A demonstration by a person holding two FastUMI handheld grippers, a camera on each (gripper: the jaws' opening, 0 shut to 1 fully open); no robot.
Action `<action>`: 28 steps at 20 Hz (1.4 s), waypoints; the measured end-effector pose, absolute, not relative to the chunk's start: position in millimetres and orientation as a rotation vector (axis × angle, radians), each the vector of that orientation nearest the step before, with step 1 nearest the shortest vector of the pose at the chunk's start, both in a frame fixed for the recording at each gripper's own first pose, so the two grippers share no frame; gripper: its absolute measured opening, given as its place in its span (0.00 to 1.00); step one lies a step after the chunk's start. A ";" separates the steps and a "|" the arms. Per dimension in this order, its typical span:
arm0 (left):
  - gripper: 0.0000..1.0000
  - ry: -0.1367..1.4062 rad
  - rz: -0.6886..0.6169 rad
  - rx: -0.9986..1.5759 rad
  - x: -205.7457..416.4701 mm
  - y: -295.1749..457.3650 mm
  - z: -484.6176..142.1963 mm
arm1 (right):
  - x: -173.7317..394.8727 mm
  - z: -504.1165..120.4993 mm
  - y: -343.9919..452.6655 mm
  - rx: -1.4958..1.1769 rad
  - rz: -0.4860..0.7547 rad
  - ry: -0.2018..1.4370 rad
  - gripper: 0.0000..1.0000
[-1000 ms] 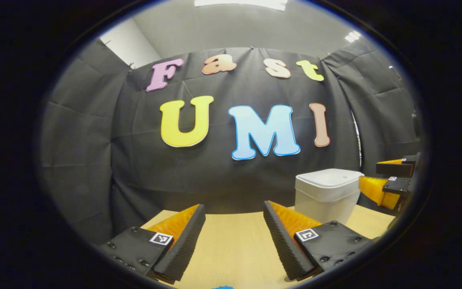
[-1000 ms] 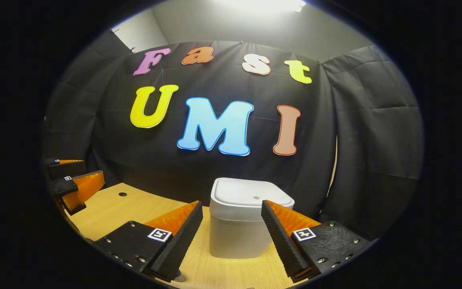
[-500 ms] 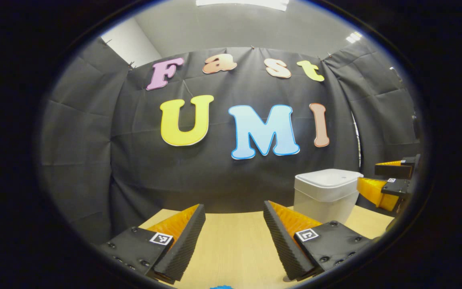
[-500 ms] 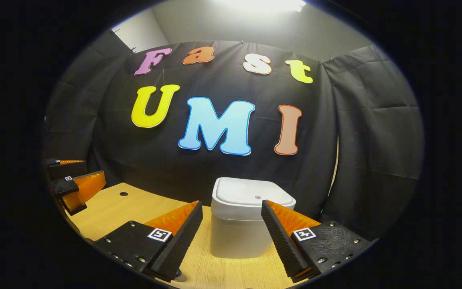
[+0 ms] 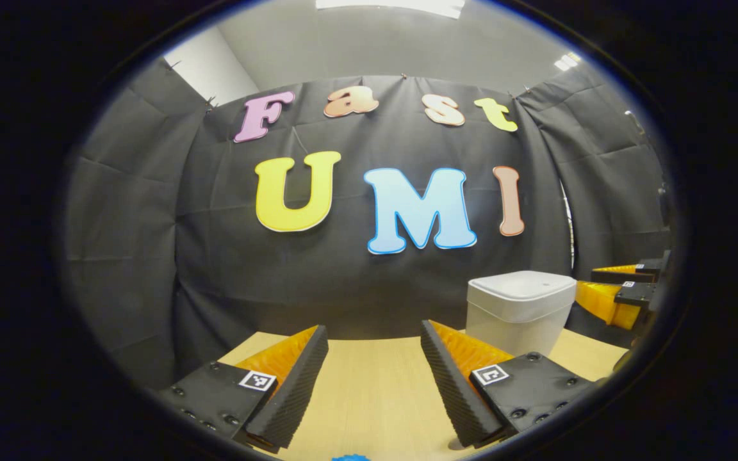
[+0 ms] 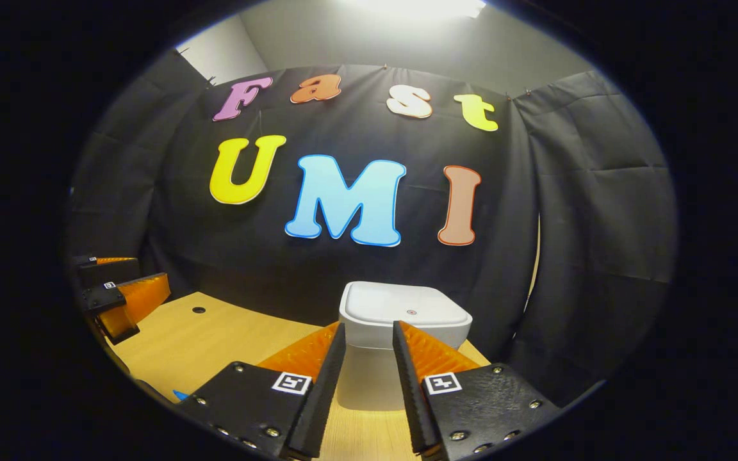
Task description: Press the lid of the desktop garbage bin to open it, pick up the crumpled paper on the desktop and throw it into the bin, then pick up the pop can on the desktop and drop it into the bin, and finally close the garbage bin lid.
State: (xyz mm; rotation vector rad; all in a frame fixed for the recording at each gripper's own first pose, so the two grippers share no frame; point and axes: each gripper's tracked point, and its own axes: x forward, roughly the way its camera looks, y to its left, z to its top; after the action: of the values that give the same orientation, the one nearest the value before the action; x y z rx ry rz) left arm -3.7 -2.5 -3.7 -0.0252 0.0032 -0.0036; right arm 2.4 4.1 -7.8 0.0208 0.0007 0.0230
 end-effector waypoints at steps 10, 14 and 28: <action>1.00 0.013 -0.005 -0.031 -1.5 -3.3 -7.2 | 1.0 -19.0 -3.8 0.036 -0.018 0.027 0.00; 0.95 0.016 0.000 -0.026 1.2 -2.6 -7.6 | 7.1 -24.7 -6.6 0.044 -0.025 0.053 0.01; 0.95 0.060 0.037 -0.029 11.8 4.5 -20.9 | 102.4 -12.8 -40.1 0.024 -0.012 0.059 0.01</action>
State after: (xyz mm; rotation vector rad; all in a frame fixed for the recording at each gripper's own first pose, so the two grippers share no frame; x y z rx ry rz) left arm 11.8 4.5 -20.9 -0.0293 0.0602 0.0373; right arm 102.4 -40.1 -12.8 0.0237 0.0591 -0.0120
